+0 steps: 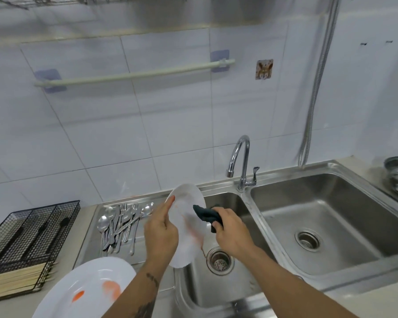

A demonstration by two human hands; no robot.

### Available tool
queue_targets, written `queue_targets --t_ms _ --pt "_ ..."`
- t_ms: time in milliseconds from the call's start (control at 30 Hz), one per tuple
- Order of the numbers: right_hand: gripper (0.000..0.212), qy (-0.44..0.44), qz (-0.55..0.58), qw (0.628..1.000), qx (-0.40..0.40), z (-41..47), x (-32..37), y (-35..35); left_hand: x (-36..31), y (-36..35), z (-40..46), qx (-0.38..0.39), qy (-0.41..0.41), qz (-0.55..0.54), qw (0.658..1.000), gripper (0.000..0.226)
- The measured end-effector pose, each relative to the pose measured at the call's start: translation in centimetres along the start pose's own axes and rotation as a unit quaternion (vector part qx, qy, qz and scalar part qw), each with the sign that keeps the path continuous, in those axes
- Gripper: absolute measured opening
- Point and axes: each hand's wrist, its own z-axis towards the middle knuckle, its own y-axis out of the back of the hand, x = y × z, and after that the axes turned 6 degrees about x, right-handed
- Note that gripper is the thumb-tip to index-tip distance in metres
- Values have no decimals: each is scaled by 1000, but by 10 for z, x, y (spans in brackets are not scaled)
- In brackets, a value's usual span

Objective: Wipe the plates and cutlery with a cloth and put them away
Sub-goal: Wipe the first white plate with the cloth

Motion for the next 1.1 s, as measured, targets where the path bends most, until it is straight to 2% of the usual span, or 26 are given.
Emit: queue_targets --t_ms 267,467,533,567,667,733,767,833,867,967,1100 --pt "40 13 14 1000 12 8 -5 1 -4 -3 4 16 -73 36 997 66" --pt "38 24 28 999 20 10 -5 2 -6 1 1 2 -62 22 998 63" --pt "36 40 79 996 16 14 2 3 -12 3 0 -12 -15 -26 999 59" --pt "37 53 107 993 11 17 9 4 -16 5 0 -18 35 -65 997 57" --pt "39 94 136 986 -11 25 33 8 -26 12 3 -36 195 -199 960 53" --pt "43 98 65 993 -15 27 43 9 -30 20 6 -42 236 -266 934 53" --pt "45 91 -27 995 -10 26 44 9 -32 26 8 -47 251 -293 922 54" --pt "50 64 -212 975 34 19 44 8 -30 39 10 -56 273 -333 901 53" --pt "54 58 -259 962 59 14 46 5 -28 46 12 -58 283 -349 892 51" --pt "67 68 -275 950 130 -9 66 -6 -15 69 14 -50 310 -379 871 45" --pt "67 125 -222 947 196 -37 116 -38 -2 94 9 -8 305 -444 843 40"
